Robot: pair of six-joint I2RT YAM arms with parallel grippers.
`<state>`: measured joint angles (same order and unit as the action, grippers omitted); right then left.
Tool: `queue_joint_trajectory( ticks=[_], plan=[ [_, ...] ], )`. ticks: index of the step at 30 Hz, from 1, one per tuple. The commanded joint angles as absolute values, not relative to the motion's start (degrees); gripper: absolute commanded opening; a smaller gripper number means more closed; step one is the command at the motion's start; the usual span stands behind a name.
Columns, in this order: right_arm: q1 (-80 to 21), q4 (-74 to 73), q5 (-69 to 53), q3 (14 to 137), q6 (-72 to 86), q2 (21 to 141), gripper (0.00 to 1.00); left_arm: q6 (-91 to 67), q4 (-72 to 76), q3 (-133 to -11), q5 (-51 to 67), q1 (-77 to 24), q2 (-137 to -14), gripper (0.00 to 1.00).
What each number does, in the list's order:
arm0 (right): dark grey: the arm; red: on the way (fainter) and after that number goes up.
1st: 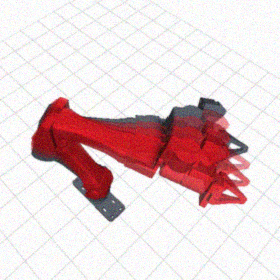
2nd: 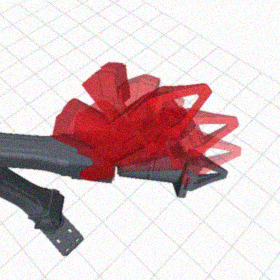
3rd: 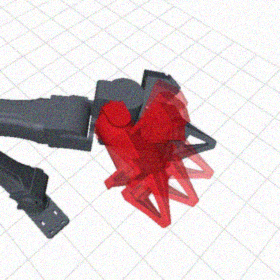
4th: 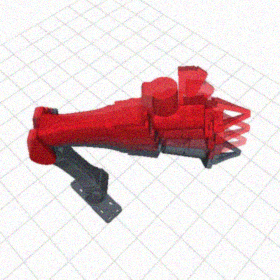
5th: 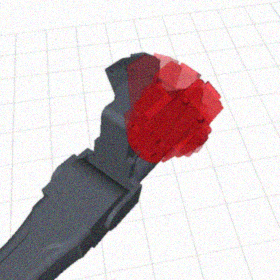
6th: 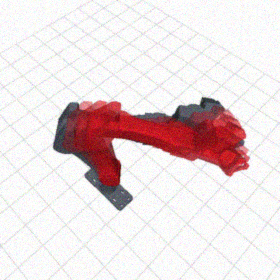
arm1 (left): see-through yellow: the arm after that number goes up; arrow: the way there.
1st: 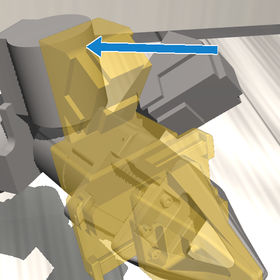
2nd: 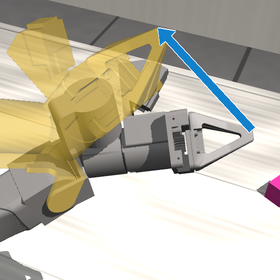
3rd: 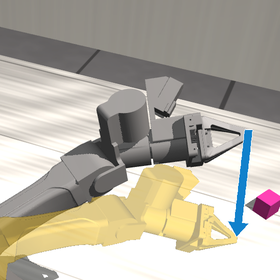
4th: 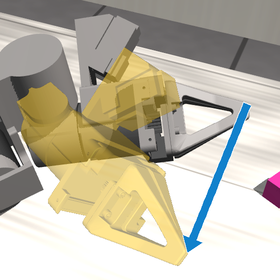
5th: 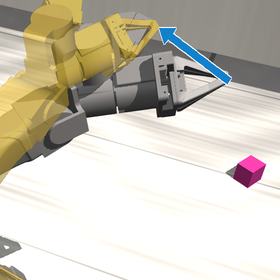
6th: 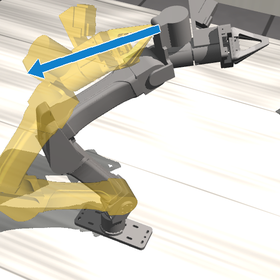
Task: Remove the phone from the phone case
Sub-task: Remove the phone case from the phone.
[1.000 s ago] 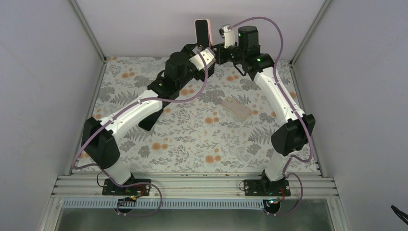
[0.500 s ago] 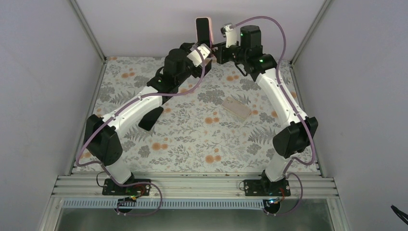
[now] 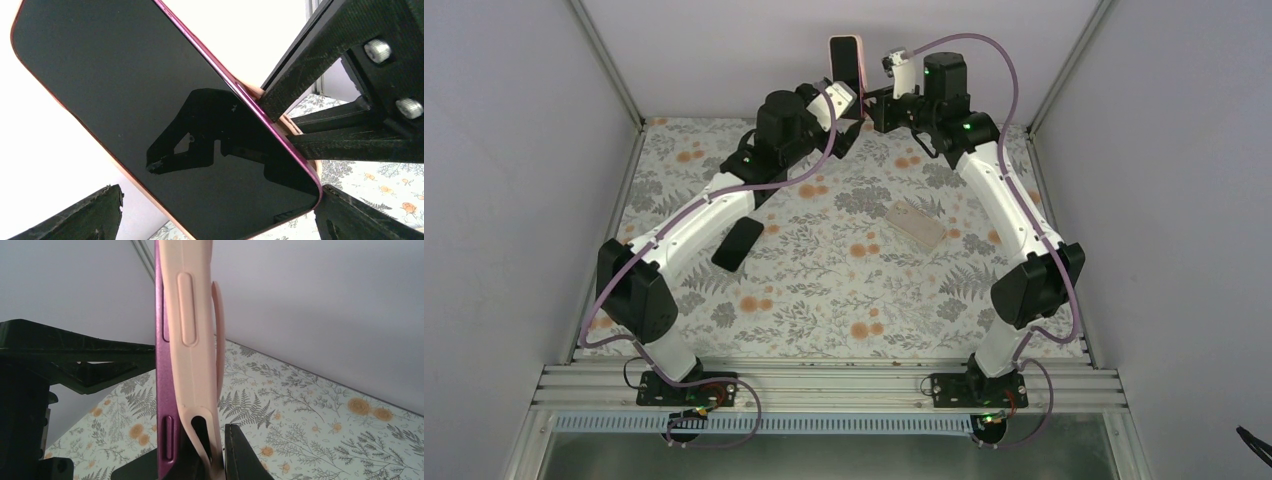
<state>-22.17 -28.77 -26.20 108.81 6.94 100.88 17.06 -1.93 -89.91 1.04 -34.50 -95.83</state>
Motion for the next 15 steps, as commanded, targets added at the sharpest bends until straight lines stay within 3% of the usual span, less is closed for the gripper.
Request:
queue_joint_trajectory(
  ticks=[1,5,11,15],
  plan=[
    [-22.9,-24.6,-27.7,109.4,6.6,98.6,0.03,15.5,-0.9,-91.6,0.1,-34.2,-95.2,0.93],
    [-22.9,-24.9,-27.9,108.8,6.5,99.0,0.03,16.7,6.8,-87.3,-9.5,-35.7,-92.0,0.89],
    [-23.2,-25.1,-29.5,108.3,6.5,99.9,0.03,32.5,25.4,-82.4,-31.4,-40.8,-92.3,0.78],
    [-23.8,-26.4,-31.8,109.2,5.4,100.8,0.03,43.8,42.1,-78.4,-36.0,-42.6,-94.2,0.7]
  ],
)
